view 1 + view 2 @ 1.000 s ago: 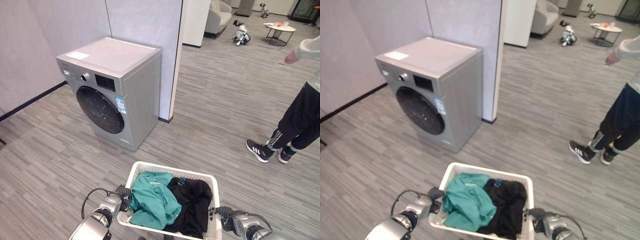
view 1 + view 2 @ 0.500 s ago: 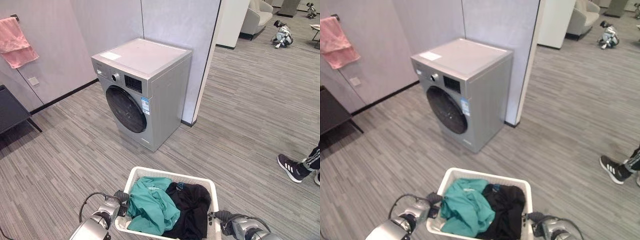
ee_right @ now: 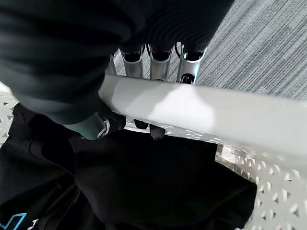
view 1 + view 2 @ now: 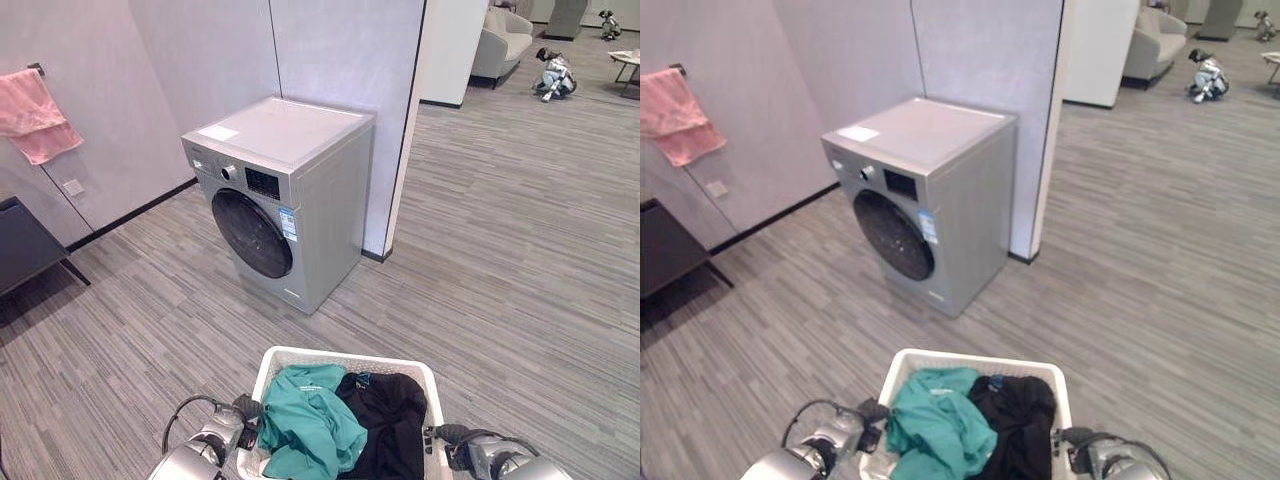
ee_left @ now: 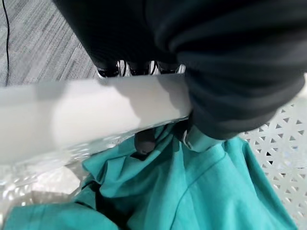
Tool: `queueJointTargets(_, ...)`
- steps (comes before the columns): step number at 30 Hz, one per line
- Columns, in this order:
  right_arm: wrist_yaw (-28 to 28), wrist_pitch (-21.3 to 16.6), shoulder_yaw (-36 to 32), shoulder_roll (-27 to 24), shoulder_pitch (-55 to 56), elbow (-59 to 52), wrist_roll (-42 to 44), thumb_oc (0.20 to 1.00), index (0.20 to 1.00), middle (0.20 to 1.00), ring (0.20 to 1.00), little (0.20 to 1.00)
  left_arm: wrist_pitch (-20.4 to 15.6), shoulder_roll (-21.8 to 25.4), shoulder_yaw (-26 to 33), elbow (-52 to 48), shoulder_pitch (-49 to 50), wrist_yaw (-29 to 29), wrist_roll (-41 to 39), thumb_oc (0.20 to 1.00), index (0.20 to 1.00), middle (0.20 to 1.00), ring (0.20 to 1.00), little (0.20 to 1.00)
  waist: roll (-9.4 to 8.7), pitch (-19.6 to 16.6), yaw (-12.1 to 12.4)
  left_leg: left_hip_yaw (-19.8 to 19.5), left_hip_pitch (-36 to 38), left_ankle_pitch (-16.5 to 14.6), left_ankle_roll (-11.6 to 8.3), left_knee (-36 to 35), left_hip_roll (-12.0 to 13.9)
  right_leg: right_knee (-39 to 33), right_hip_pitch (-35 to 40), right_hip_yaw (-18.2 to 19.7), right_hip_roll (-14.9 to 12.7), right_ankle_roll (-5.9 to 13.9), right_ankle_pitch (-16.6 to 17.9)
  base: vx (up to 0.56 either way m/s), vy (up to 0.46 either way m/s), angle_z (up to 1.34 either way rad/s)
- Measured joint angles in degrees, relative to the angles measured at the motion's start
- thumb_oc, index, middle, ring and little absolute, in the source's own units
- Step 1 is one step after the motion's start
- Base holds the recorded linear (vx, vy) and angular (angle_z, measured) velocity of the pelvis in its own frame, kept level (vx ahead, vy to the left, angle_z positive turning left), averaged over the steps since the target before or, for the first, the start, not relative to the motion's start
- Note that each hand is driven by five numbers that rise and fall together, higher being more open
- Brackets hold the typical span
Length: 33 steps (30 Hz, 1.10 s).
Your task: Grab the laundry basket,head to the washer,open it,put in the laundry and shut it.
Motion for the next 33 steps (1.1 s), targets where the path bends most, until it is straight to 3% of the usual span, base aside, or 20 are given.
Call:
queueJointTargets(5, 0.35, 3.0, 3.83, -0.19, -4.09, 0.01, 0.0, 0.2, 0.2, 0.2, 0.2, 0.2, 3.92, 0.99, -5.79, 0.46, -5.11, -2.13, 1.9, 0.2, 0.2, 0.2, 0.2, 0.2, -0.51, -0.26, -0.04, -0.52, -1.31, 0.0, -0.12, 0.89, 0.0, 0.01, -0.65, -0.06, 0.15, -0.12, 0.13, -0.01, -0.006, 0.03)
queueJointTargets(13, 0.89, 5.45, 9.7, -0.82, -15.55, -0.09, -0.76, 0.2, 0.2, 0.2, 0.2, 0.2, 6.95, 3.24, -7.55, 1.4, -11.73, -5.28, 2.42, 0.2, 0.2, 0.2, 0.2, 0.2, -0.68, -0.28, 0.56, -2.47, -2.63, 0.51, -0.87, 1.84, -0.01, 0.0, -1.05, -1.71, 0.25, -0.56, 0.17, -0.02, -0.016, 0.13)
queueJointTargets(25, 2.55, 6.13, 12.46, -2.55, -28.83, 0.28, -1.88, 0.2, 0.2, 0.2, 0.2, 0.2, 7.97, 6.79, -12.55, 1.54, -24.65, -7.14, -0.47, 0.2, 0.2, 0.2, 0.2, 0.2, -2.03, 1.74, 1.65, -5.83, -4.45, 1.44, -2.26, 2.37, -0.02, 0.01, -1.48, -5.33, 0.35, -0.57, -0.41, -0.02, -0.004, 0.15)
queueJointTargets(28, 3.01, 6.17, 13.89, -3.89, -31.5, 0.35, -1.76, 0.2, 0.2, 0.2, 0.2, 0.2, 7.9, 6.84, -13.41, 1.53, -28.38, -7.07, -1.53, 0.2, 0.2, 0.2, 0.2, 0.2, -2.81, 5.07, 1.59, -6.45, -7.45, 1.36, -2.5, 7.13, -1.36, 0.01, -1.53, -6.57, -0.33, -0.51, -0.5, -0.06, 0.041, 0.3)
queueJointTargets(29, 3.1, 6.17, 13.9, -4.2, -32.29, 0.47, -1.7, 0.2, 0.2, 0.2, 0.2, 0.2, 7.92, 6.87, -13.48, 1.54, -29.02, -7.01, -2.32, 0.2, 0.2, 0.2, 0.2, 0.2, -2.91, 5.43, 1.33, -6.14, -9.12, 1.27, -3.47, 8.93, -1.71, 0.02, -1.95, -7.23, -0.51, -0.66, -0.6, -0.1, 0.093, 0.53)
queueJointTargets(30, 3.28, 6.23, 13.93, -4.63, -33.74, 1.09, -1.7, 0.2, 0.2, 0.2, 0.2, 0.2, 7.92, 6.68, -13.95, 1.52, -30.18, -7.0, -2.68, 0.2, 0.2, 0.2, 0.2, 0.2, -3.36, 6.56, 1.32, -3.2, -11.36, 1.65, -4.27, 11.56, -2.31, 0.03, -2.09, -7.96, -0.95, -0.76, -0.65, -0.05, 0.129, 0.74)
queueJointTargets(31, 3.58, 6.35, 14.54, -5.71, -35.11, 1.33, -1.65, 0.2, 0.2, 0.2, 0.2, 0.2, 7.92, 6.54, -14.55, 1.51, -31.16, -7.07, -2.89, 0.2, 0.2, 0.2, 0.2, 0.2, -3.82, 7.35, 0.55, 3.59, -12.7, 2.35, -5.95, 11.97, -2.04, 0.01, -2.15, -8.92, -1.82, -1.84, -0.59, 0.09, 0.218, 0.9)
queueJointTargets(32, 4.33, 6.37, 15.15, -5.97, -36.43, 1.82, -1.67, 0.2, 0.2, 0.2, 0.2, 0.2, 7.92, 6.52, -14.77, 1.52, -32.12, -7.21, -2.97, 0.2, 0.2, 0.2, 0.2, 0.2, -3.95, 7.88, -0.36, 11.39, -14.38, 1.97, -5.13, 13.64, -1.31, 0.02, -2.2, -10.43, -2.24, -2.17, -0.96, 0.11, 0.183, 0.7)
queueJointTargets(33, 4.4, 6.57, 15.47, -5.45, -37.74, 2.94, -1.74, 0.2, 0.2, 0.2, 0.2, 0.2, 7.92, 6.76, -14.75, 1.59, -32.67, -7.19, -3.01, 0.2, 0.2, 0.2, 0.2, 0.2, -3.85, 7.95, -0.38, 14.48, -14.78, 0.84, -3.31, 14.66, -0.84, 0.03, -2.41, -10.48, -2.06, -1.61, -1.01, 0.21, 0.213, 0.17)
